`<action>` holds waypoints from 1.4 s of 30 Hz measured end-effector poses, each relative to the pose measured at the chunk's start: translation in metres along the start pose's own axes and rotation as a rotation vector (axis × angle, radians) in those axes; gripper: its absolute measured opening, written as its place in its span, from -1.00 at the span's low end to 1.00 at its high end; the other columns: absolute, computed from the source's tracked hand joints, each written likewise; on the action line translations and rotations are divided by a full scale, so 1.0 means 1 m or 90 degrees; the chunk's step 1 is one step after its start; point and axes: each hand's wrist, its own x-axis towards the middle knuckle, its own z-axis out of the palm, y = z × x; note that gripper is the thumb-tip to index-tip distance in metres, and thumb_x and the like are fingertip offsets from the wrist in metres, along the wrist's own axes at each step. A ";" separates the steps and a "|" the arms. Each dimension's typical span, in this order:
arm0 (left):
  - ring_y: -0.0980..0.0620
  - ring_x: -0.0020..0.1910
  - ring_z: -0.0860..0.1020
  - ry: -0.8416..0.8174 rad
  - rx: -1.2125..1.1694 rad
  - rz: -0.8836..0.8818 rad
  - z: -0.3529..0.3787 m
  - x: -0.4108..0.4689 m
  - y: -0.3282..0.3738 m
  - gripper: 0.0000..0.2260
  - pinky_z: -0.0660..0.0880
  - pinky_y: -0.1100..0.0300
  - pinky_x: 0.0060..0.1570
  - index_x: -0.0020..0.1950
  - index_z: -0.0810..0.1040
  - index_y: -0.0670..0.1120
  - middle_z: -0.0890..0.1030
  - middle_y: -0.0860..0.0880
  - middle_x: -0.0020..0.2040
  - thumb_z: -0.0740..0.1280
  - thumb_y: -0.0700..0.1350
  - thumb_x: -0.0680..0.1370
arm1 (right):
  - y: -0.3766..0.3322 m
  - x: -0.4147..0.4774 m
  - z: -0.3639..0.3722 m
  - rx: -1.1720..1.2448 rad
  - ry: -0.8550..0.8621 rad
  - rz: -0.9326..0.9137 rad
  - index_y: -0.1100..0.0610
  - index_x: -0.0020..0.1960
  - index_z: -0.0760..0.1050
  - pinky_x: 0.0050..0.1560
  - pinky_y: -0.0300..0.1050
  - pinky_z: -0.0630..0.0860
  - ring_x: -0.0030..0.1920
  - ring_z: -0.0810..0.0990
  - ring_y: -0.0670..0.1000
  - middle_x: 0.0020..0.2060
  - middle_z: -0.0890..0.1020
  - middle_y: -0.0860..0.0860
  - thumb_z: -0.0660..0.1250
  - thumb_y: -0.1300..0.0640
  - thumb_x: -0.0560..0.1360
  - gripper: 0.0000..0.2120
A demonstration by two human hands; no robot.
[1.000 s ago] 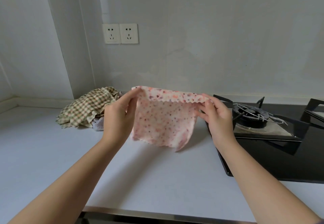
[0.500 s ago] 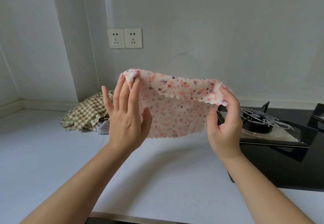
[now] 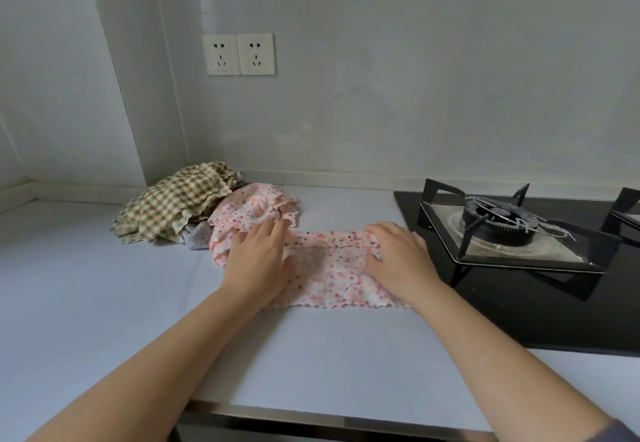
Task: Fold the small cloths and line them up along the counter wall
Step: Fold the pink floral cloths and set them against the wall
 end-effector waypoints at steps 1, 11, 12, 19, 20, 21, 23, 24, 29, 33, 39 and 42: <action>-0.08 0.14 0.49 0.026 -0.036 0.026 -0.002 0.000 0.002 -0.64 0.38 0.05 0.01 0.32 0.33 -0.05 0.53 -0.01 0.14 0.25 -0.04 0.54 | -0.001 0.000 0.000 0.029 0.045 -0.032 0.04 0.37 0.36 0.35 0.02 0.27 0.30 0.40 0.03 0.31 0.45 -0.03 0.20 0.12 0.56 -0.62; 0.03 -0.42 0.38 -0.071 -0.068 0.152 0.005 -0.001 -0.006 -0.66 0.21 0.17 -0.46 -0.34 0.35 -0.06 0.39 0.02 -0.44 0.18 0.03 0.61 | -0.008 -0.007 0.000 0.016 -0.028 -0.019 0.13 -0.33 0.37 -0.33 -0.14 0.34 -0.33 0.43 0.06 -0.40 0.49 0.01 0.15 0.00 0.56 -0.66; 0.03 -0.43 0.36 -0.063 -0.045 0.166 0.006 -0.001 -0.007 -0.64 0.23 0.18 -0.45 -0.36 0.31 -0.04 0.35 0.03 -0.47 0.20 0.05 0.60 | -0.008 -0.008 0.000 -0.015 -0.022 -0.028 0.11 -0.38 0.30 -0.36 -0.14 0.29 -0.36 0.40 0.06 -0.45 0.43 0.00 0.14 0.00 0.57 -0.63; -0.14 0.52 0.08 -0.231 -0.046 0.111 0.012 -0.004 -0.010 -0.33 0.14 -0.08 0.40 0.52 0.18 0.06 0.12 -0.08 0.54 -0.06 0.25 0.43 | -0.018 -0.011 0.010 -0.072 -0.170 -0.011 0.06 0.48 0.16 0.44 0.12 0.14 0.50 0.07 0.17 0.50 0.14 0.12 0.04 0.07 0.59 -0.54; -0.13 0.54 -0.13 -0.265 -0.056 0.078 0.014 -0.004 -0.011 -0.27 -0.06 -0.15 0.45 0.56 0.02 0.08 -0.10 -0.06 0.57 -0.12 0.29 0.40 | -0.017 -0.011 0.010 -0.052 -0.199 0.007 0.02 0.55 -0.03 0.49 0.19 -0.05 0.54 -0.15 0.16 0.55 -0.08 0.11 0.01 0.07 0.58 -0.45; -0.12 0.53 -0.22 -0.269 -0.067 0.056 0.014 -0.004 -0.012 -0.22 -0.18 -0.19 0.44 0.57 -0.06 0.09 -0.21 -0.06 0.56 -0.15 0.33 0.37 | -0.017 -0.010 0.010 -0.043 -0.205 0.011 -0.02 0.55 -0.14 0.49 0.22 -0.16 0.52 -0.28 0.16 0.54 -0.21 0.10 0.00 0.07 0.58 -0.41; -0.11 0.55 -0.13 -0.210 -0.064 0.079 0.012 -0.004 -0.013 -0.21 -0.17 -0.22 0.43 0.55 0.04 0.09 -0.11 -0.05 0.57 -0.11 0.33 0.34 | -0.016 -0.010 0.008 -0.058 -0.175 -0.018 -0.05 0.55 -0.16 0.48 0.22 -0.24 0.52 -0.32 0.14 0.54 -0.24 0.08 0.03 0.09 0.56 -0.37; -0.10 0.53 0.04 -0.161 -0.042 0.121 0.012 -0.002 -0.014 -0.28 -0.05 -0.22 0.43 0.50 0.19 0.07 0.08 -0.06 0.56 -0.04 0.29 0.36 | -0.016 -0.010 0.008 -0.077 -0.143 -0.052 -0.04 0.55 -0.09 0.49 0.19 -0.23 0.53 -0.27 0.13 0.55 -0.18 0.06 0.06 0.11 0.55 -0.38; -0.02 -0.24 0.53 -0.021 -0.112 0.220 0.006 -0.004 -0.010 -0.90 0.37 0.20 -0.27 -0.07 0.52 -0.04 0.57 0.04 -0.19 0.28 -0.04 0.51 | -0.019 -0.013 0.004 -0.001 -0.038 -0.125 0.06 0.23 0.46 0.06 -0.14 0.37 0.07 0.45 -0.04 0.07 0.47 -0.09 0.15 0.19 0.54 -0.71; 0.07 -0.17 0.53 -0.096 -0.186 0.220 0.000 -0.002 -0.018 -0.56 0.46 0.18 -0.16 0.11 0.48 0.03 0.58 0.10 -0.06 0.15 0.28 0.41 | -0.014 -0.009 0.000 0.079 -0.050 -0.071 0.03 0.23 0.47 -0.08 -0.14 0.45 -0.10 0.52 -0.05 -0.14 0.56 -0.16 0.17 0.04 0.56 -0.73; -0.01 0.24 0.44 -0.198 -0.169 0.224 0.010 -0.006 -0.015 -0.26 0.39 0.07 0.24 0.34 0.45 0.04 0.46 0.00 0.28 0.03 0.50 0.38 | -0.008 -0.008 0.011 -0.028 -0.273 -0.076 -0.17 0.52 0.04 0.50 0.16 -0.14 0.55 -0.10 0.06 0.56 -0.01 -0.01 0.09 -0.38 0.48 -0.32; -0.08 -0.04 0.57 -0.048 -0.175 0.231 0.014 -0.005 -0.014 -0.64 0.51 0.13 -0.13 0.07 0.63 -0.02 0.57 -0.03 0.01 0.21 0.19 0.53 | -0.010 -0.009 0.009 -0.020 -0.233 -0.092 -0.17 0.50 0.11 0.48 0.10 -0.19 0.55 -0.16 0.03 0.56 -0.05 -0.03 0.16 -0.36 0.48 -0.34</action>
